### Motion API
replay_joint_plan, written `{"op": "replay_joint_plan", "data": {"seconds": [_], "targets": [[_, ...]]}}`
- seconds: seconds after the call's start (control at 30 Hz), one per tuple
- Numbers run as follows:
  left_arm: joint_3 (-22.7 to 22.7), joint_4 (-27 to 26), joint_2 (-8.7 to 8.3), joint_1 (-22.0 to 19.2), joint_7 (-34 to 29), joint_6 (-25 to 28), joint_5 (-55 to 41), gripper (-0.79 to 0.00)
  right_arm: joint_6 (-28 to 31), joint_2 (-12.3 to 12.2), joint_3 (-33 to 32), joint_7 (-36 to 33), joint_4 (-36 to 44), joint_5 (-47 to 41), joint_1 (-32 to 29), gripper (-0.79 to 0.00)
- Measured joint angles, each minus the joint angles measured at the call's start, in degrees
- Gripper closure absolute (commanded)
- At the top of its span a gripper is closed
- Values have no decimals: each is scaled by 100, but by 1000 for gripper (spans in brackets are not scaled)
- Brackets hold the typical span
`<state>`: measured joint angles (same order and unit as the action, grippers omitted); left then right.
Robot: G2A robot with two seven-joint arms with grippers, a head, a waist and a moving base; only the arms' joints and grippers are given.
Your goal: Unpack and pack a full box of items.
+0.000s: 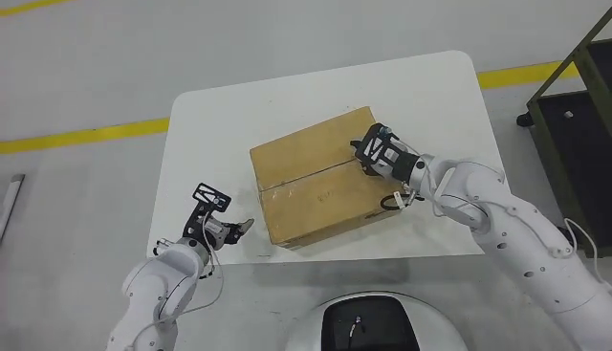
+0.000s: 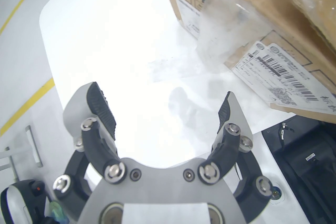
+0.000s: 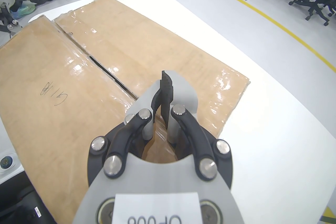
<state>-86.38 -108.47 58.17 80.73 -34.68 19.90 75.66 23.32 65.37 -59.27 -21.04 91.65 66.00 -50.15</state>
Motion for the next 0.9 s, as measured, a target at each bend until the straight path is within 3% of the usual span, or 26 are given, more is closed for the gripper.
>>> {"op": "replay_joint_plan", "data": {"seconds": [0.27,0.33,0.4,0.43,0.47,0.5,0.53,0.9], "targets": [[483,321,82,-292,765,-17,-173,-785,31,10,-63,-30,21,40,-27,0],[546,424,96,-395,855,-43,-98,-616,36,14,-74,-42,26,45,-37,0],[586,513,114,-473,923,-102,-185,-376,42,18,-84,-54,31,41,-43,0],[595,533,118,-498,938,-114,-197,-314,44,20,-88,-58,34,41,-45,0],[599,540,121,-514,956,-123,-195,-203,45,22,-90,-60,37,43,-47,0],[592,546,125,-516,991,-152,-205,-154,48,26,-90,-60,44,51,-48,0],[574,549,127,-508,1016,-190,-216,0,51,29,-88,-60,46,56,-49,0],[305,410,132,-383,1302,-574,-20,0,86,64,-95,-51,-13,57,-27,0]]}}
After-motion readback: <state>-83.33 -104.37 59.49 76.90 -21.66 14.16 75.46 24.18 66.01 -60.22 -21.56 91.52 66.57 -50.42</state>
